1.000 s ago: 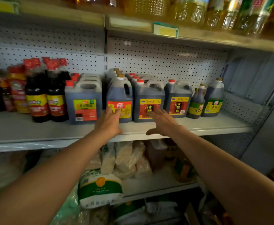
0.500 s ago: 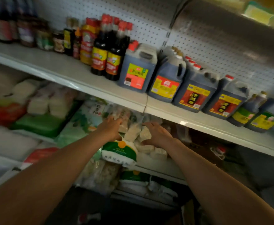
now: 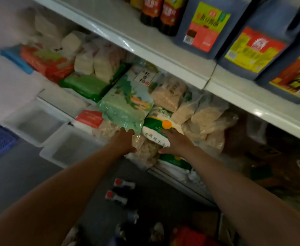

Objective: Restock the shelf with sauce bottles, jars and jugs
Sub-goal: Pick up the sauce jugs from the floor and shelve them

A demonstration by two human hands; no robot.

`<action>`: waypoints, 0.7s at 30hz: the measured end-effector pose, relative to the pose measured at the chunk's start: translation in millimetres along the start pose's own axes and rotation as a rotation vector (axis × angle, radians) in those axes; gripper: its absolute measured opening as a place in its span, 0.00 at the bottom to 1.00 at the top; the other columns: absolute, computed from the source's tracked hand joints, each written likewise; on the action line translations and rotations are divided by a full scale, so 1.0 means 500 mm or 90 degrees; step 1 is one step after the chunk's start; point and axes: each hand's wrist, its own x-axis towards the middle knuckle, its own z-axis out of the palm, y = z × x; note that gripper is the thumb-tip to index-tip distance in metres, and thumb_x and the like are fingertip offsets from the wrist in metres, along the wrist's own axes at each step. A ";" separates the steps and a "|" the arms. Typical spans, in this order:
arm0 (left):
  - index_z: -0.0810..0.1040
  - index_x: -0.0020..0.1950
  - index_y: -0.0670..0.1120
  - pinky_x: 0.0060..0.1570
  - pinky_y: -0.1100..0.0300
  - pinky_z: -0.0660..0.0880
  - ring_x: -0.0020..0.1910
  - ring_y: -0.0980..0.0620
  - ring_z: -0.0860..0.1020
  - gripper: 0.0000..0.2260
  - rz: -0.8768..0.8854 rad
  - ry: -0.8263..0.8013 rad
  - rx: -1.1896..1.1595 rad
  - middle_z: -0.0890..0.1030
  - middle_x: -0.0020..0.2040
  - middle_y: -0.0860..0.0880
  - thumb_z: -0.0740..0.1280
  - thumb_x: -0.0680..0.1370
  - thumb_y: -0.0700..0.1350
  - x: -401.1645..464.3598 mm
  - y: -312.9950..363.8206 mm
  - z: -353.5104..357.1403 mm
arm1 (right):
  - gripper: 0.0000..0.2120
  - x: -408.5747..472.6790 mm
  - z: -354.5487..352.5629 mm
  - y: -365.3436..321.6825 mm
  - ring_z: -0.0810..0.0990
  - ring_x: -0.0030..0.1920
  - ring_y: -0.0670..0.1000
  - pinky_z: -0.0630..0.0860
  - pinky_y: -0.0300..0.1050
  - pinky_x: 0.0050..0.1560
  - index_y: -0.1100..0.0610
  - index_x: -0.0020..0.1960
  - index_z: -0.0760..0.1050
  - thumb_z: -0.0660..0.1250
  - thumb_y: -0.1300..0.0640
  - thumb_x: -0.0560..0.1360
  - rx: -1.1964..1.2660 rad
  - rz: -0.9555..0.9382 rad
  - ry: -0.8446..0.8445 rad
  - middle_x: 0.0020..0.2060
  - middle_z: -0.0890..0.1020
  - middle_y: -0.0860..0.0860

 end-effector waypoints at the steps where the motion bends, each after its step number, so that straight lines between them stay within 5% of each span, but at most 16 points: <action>1: 0.67 0.72 0.48 0.63 0.48 0.71 0.65 0.39 0.70 0.33 -0.012 -0.013 -0.010 0.69 0.66 0.40 0.76 0.71 0.53 0.006 -0.019 0.020 | 0.44 0.011 0.024 -0.003 0.66 0.74 0.59 0.69 0.53 0.68 0.48 0.81 0.56 0.75 0.43 0.72 0.017 0.000 -0.005 0.78 0.60 0.55; 4: 0.70 0.69 0.47 0.61 0.47 0.72 0.64 0.39 0.71 0.31 -0.030 -0.060 -0.033 0.72 0.64 0.41 0.74 0.70 0.56 0.042 -0.086 0.092 | 0.41 0.053 0.126 -0.009 0.69 0.71 0.60 0.71 0.53 0.68 0.49 0.79 0.59 0.75 0.43 0.72 0.083 0.028 -0.027 0.75 0.64 0.56; 9: 0.68 0.74 0.45 0.64 0.49 0.69 0.68 0.38 0.71 0.38 -0.113 -0.139 -0.087 0.71 0.70 0.39 0.69 0.71 0.65 0.098 -0.216 0.271 | 0.44 0.130 0.376 0.008 0.73 0.69 0.56 0.73 0.56 0.67 0.49 0.73 0.68 0.69 0.27 0.64 0.315 0.152 -0.077 0.71 0.72 0.51; 13: 0.68 0.75 0.43 0.65 0.52 0.68 0.69 0.39 0.70 0.27 -0.199 -0.196 -0.156 0.71 0.71 0.38 0.66 0.79 0.54 0.112 -0.304 0.431 | 0.32 0.168 0.577 0.032 0.73 0.69 0.53 0.75 0.52 0.65 0.48 0.73 0.69 0.69 0.35 0.74 0.474 0.289 -0.146 0.71 0.72 0.50; 21: 0.64 0.77 0.52 0.61 0.54 0.68 0.68 0.43 0.72 0.27 -0.298 -0.189 -0.313 0.72 0.71 0.42 0.63 0.80 0.57 0.228 -0.475 0.732 | 0.27 0.291 0.917 0.063 0.70 0.72 0.51 0.70 0.44 0.61 0.45 0.73 0.69 0.70 0.42 0.77 0.669 0.403 -0.103 0.73 0.71 0.48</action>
